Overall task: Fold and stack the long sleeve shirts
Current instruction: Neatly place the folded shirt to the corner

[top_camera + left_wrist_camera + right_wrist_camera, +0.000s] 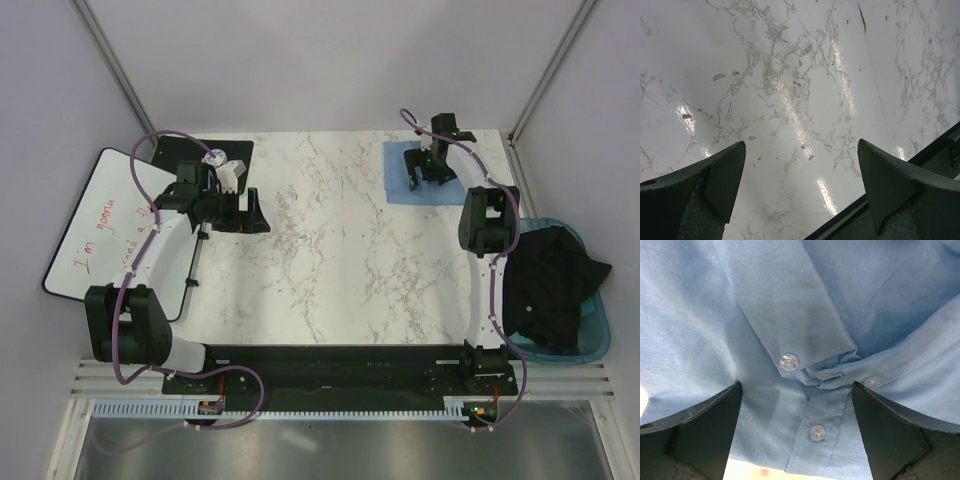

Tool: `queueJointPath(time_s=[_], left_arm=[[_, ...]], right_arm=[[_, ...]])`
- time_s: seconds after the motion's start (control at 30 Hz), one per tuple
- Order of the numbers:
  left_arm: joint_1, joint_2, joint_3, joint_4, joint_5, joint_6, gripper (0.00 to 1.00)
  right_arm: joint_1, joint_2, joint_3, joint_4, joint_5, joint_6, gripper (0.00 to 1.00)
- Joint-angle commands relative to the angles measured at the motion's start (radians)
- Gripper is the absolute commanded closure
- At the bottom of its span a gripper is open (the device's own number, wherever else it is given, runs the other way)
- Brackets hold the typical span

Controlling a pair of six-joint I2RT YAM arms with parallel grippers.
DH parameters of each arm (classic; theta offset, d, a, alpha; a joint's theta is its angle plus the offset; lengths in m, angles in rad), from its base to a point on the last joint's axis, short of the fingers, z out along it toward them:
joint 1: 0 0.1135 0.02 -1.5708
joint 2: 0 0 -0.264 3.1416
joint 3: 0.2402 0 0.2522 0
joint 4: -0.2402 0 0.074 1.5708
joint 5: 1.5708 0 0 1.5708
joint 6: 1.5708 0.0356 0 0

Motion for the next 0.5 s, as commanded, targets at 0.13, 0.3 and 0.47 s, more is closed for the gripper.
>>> queueJointPath(time_s=[0.13,0.3,0.47], left_arm=[[0.016,-0.038,0.043,-0.035,0.023,-0.017,0.01],[0.017,-0.049,0.032,-0.040,0.018,-0.015,0.01],[0.022,-0.051,0.028,-0.040,0.017,-0.014,0.01]], right_arm=[[-0.173,0.067,0.038,-0.015,0.051,-0.027,0.02],[-0.215,0.069,0.044,-0.008,0.048,-0.091,0.02],[-0.227,0.051,0.010,-0.016,0.048,-0.178,0.02]])
